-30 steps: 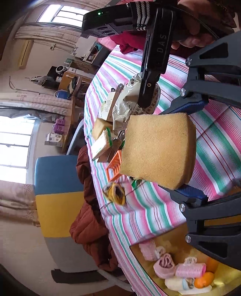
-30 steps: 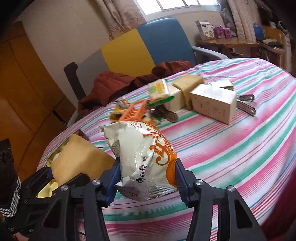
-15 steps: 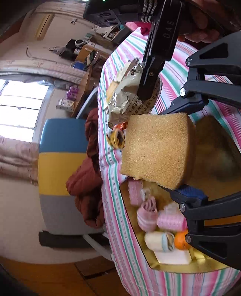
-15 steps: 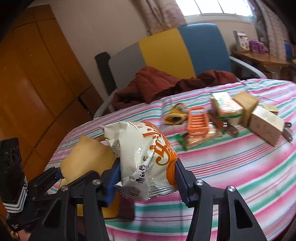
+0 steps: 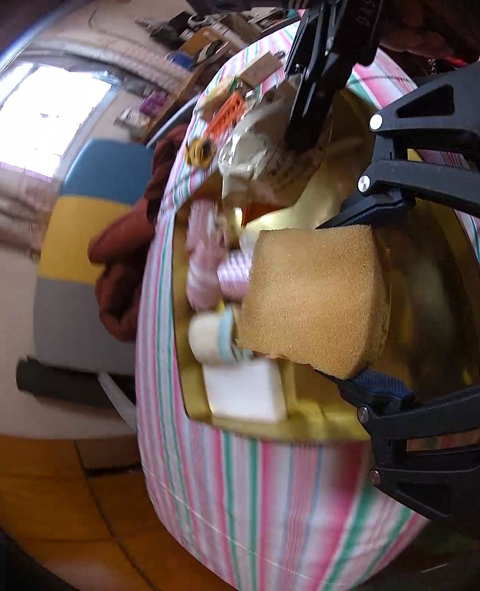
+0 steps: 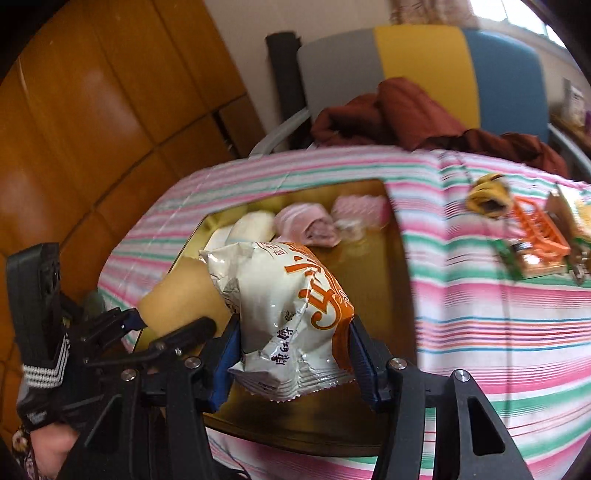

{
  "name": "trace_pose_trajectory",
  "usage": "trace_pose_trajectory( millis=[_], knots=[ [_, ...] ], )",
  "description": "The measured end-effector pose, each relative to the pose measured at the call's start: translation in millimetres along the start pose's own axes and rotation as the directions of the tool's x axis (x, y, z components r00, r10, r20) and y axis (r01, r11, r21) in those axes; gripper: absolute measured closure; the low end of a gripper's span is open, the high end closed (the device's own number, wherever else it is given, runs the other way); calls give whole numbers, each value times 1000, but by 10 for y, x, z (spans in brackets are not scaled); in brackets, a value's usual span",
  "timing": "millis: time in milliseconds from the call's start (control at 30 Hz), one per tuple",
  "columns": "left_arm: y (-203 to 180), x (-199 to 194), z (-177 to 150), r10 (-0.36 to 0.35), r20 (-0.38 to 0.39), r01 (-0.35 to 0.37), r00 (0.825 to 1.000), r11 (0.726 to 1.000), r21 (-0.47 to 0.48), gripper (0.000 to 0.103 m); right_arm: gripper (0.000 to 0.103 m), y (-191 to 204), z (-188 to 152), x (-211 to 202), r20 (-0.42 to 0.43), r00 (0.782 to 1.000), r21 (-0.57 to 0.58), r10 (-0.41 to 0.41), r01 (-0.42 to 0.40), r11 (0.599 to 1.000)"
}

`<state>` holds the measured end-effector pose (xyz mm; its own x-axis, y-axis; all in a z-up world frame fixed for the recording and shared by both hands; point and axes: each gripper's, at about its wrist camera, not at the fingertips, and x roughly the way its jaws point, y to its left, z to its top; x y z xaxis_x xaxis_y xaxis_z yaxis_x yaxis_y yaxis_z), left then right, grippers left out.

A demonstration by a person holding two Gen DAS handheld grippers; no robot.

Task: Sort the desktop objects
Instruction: 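Carry the yellow sponge and snack bag into the gold tray and release both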

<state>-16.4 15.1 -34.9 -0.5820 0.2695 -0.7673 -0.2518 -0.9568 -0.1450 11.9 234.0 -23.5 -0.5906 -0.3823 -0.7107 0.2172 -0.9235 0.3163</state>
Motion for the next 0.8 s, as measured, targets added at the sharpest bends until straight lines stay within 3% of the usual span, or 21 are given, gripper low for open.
trace_pose_trajectory(
  millis=[200, 367, 533, 600, 667, 800],
  knots=[
    [292, 11, -26, 56, 2, -56, 998, 997, -48, 37, 48, 174, 10, 236, -60, 998, -15, 24, -25, 1000],
    [359, 37, 45, 40, -10, -41, 999, 994, -97, 34, 39, 277, -7, 366, -83, 995, 9, 57, -56, 998],
    [353, -86, 71, 40, 19, -37, 999, 990, -139, 32, 36, 248, -24, 275, -54, 992, 28, 110, -109, 994],
    [359, -81, 123, 42, 22, -38, 999, 988, -147, 32, 40, 234, -43, 225, -41, 994, 22, 97, -96, 995],
    [351, -78, 158, 28, 25, -24, 999, 989, -143, 32, 52, 223, -51, 196, -47, 995, 21, 91, -90, 996],
    [334, -45, 176, 18, -6, -18, 1000, 993, -115, 30, 61, 202, -83, 244, -114, 991, 8, 76, -76, 997]
  ],
)
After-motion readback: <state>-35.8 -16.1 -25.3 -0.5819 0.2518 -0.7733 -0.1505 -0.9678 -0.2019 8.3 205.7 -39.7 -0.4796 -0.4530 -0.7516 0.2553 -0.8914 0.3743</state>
